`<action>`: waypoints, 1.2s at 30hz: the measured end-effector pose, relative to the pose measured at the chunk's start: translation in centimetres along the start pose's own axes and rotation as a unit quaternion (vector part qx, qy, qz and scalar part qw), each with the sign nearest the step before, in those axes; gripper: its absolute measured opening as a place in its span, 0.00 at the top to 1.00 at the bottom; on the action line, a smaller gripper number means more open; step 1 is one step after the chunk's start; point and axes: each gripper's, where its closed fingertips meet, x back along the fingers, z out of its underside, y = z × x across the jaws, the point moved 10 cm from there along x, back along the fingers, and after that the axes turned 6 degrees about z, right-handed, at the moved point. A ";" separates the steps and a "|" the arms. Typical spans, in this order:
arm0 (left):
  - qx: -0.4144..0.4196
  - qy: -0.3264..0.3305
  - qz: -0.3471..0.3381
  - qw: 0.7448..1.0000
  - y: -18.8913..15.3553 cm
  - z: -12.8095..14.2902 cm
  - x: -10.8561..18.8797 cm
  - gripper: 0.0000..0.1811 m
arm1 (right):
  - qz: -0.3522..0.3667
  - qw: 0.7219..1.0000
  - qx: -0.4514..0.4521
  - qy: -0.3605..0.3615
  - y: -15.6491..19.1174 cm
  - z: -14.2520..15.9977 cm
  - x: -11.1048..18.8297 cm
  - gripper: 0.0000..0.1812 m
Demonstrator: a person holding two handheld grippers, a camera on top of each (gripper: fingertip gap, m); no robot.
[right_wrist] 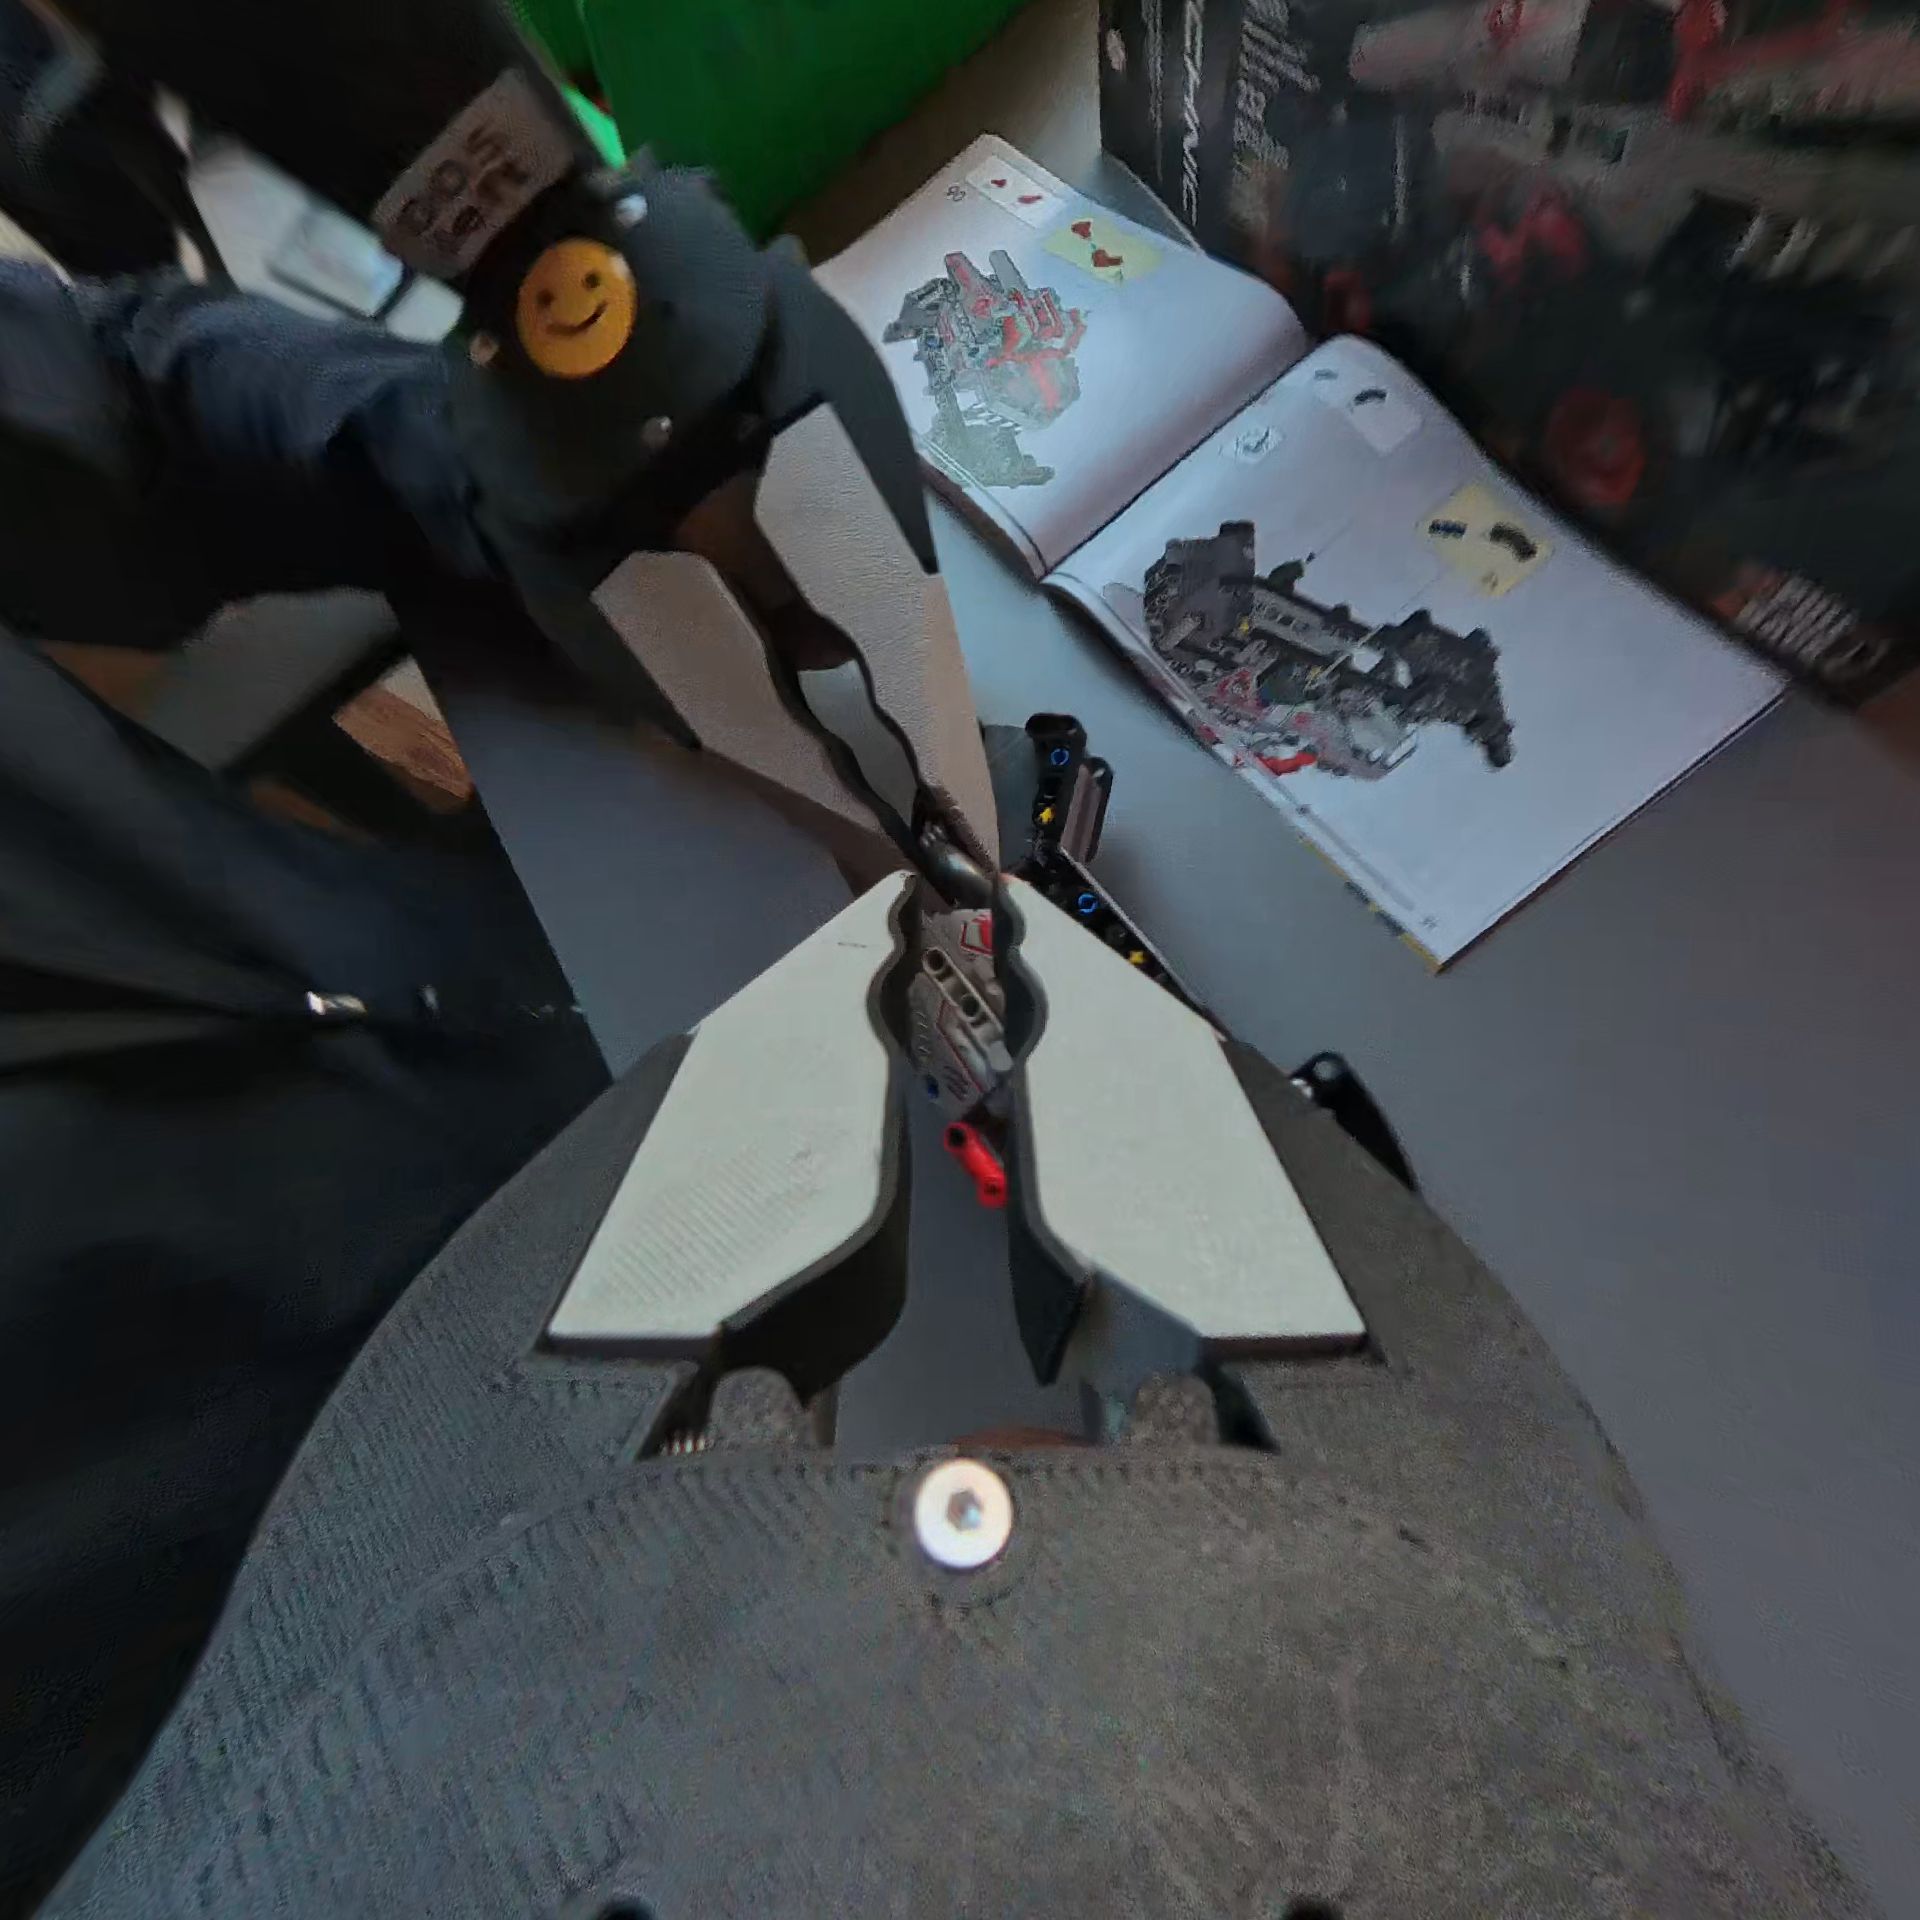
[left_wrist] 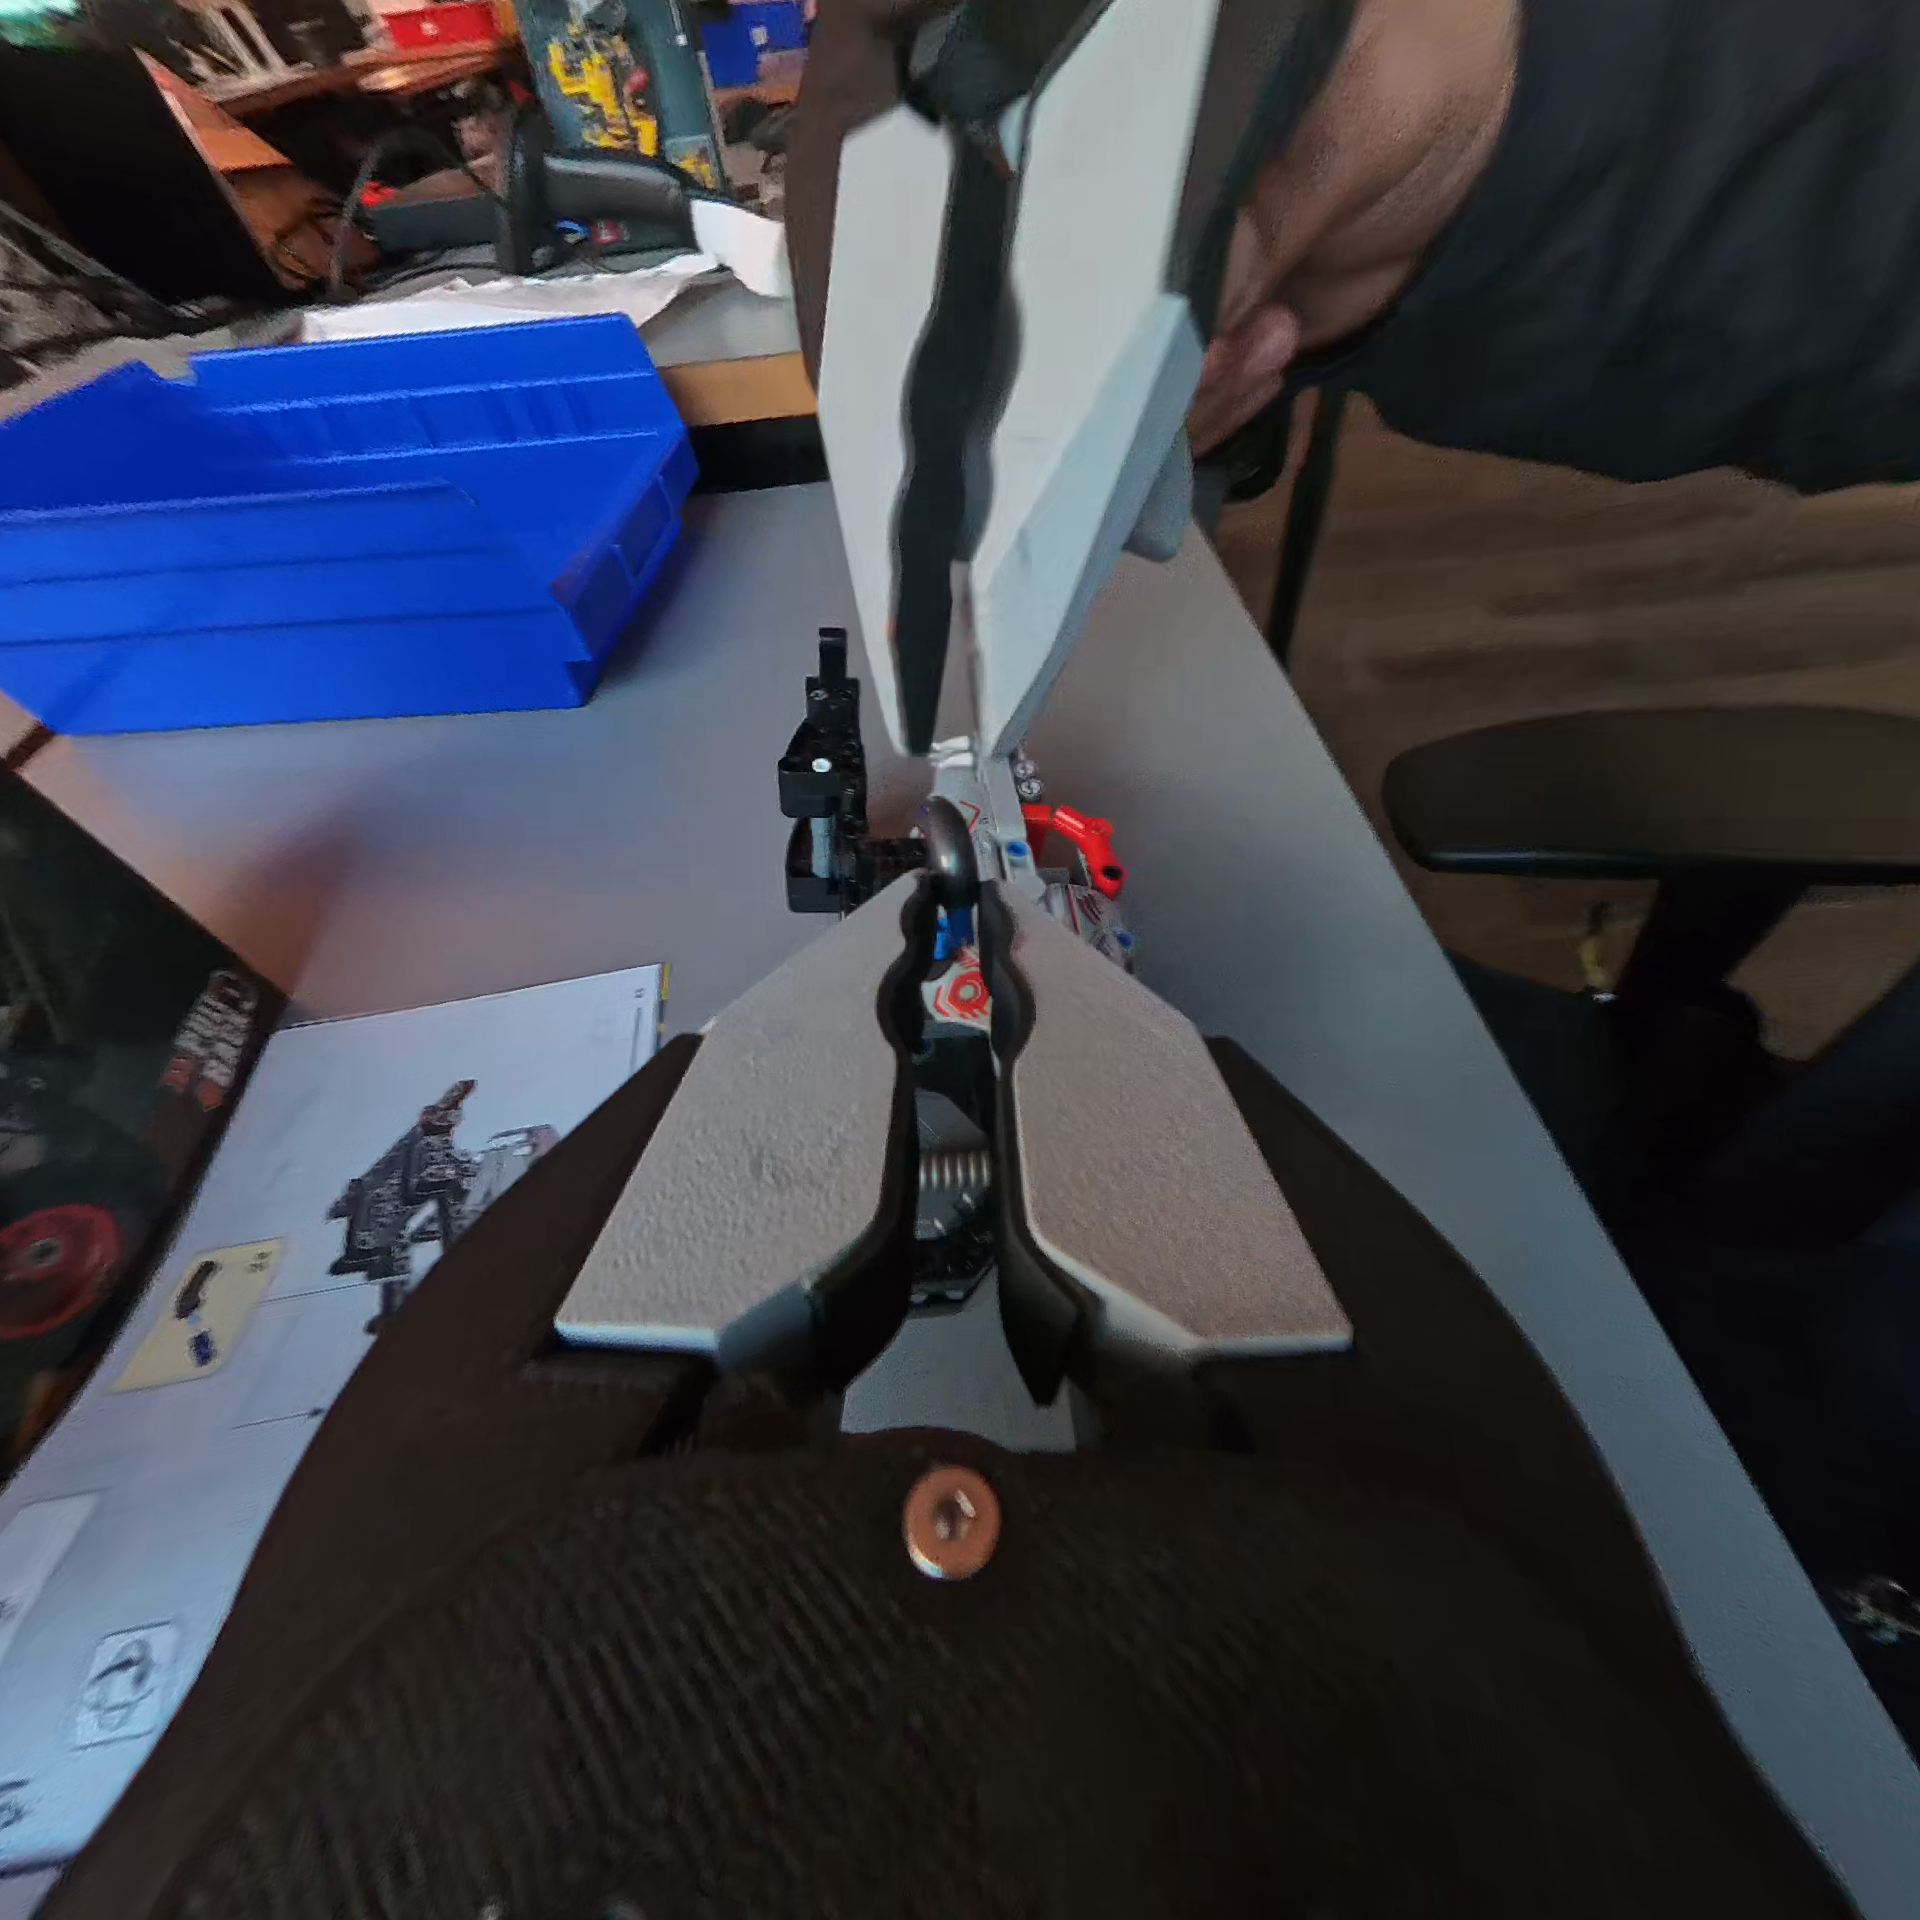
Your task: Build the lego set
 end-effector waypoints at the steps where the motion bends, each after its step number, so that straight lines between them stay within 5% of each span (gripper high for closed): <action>1: 0.014 -0.006 0.006 1.000 0.3 0.1 0.2 0.98 | 0.009 0.999 0.047 0.002 0.3 -0.3 0.2 0.92; 9: 0.008 -0.037 0.074 0.997 0.4 0.1 0.7 0.98 | 0.034 0.963 0.264 0.049 2.3 -1.7 -0.6 0.97; 36: 0.003 -0.036 0.096 0.995 0.2 0.3 0.6 0.98 | 0.015 0.939 0.326 0.109 2.9 -1.7 -1.8 0.97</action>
